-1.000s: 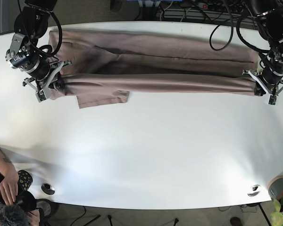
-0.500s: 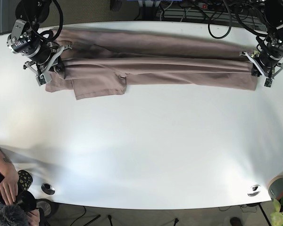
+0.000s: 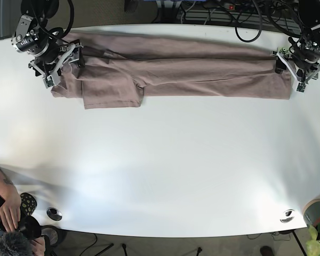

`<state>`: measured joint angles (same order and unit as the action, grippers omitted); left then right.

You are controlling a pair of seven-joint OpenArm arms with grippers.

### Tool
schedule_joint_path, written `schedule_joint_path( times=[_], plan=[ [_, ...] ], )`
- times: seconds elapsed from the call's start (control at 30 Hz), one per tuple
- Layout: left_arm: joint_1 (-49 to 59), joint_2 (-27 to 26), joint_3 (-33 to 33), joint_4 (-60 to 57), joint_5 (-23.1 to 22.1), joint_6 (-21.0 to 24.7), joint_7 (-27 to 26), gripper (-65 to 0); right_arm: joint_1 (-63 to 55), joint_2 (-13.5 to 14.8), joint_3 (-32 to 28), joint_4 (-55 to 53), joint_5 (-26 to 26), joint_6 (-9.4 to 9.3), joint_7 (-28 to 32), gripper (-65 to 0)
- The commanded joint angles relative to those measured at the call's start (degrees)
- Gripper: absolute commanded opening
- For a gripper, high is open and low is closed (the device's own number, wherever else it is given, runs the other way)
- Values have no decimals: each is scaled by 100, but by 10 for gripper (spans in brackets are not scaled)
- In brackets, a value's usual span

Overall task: Fold the T-shirt properly
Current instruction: 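Release the fold and regrip the folded strip's ends with both grippers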

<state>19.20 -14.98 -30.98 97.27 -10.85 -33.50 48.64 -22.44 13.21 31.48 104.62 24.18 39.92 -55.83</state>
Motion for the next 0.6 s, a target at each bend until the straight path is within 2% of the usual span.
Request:
schedule_joint_path(
  times=[0.0,0.13,0.23,0.33,0.57],
  plan=[
    [10,-1,-45,246,-36,5,-33,-244,-38,2,126,532,83,8,111,-147],
    [18,43,-45,695,-80,-4,-33,-246,68,-86,21,707,56,8,111,-144],
    [1,131,-45,853,-361,-4,-33,-246,358,-95,-58,628,47,8,58,-146],
    [-26,140,-18,853,-537,5,-33,-247,771,-95,-146,268,39,8,-162,-146],
    [-175,149,228,800,-510,13,-33,-247,1677,-69,-181,-884,39,8,-294,-147]
  ],
)
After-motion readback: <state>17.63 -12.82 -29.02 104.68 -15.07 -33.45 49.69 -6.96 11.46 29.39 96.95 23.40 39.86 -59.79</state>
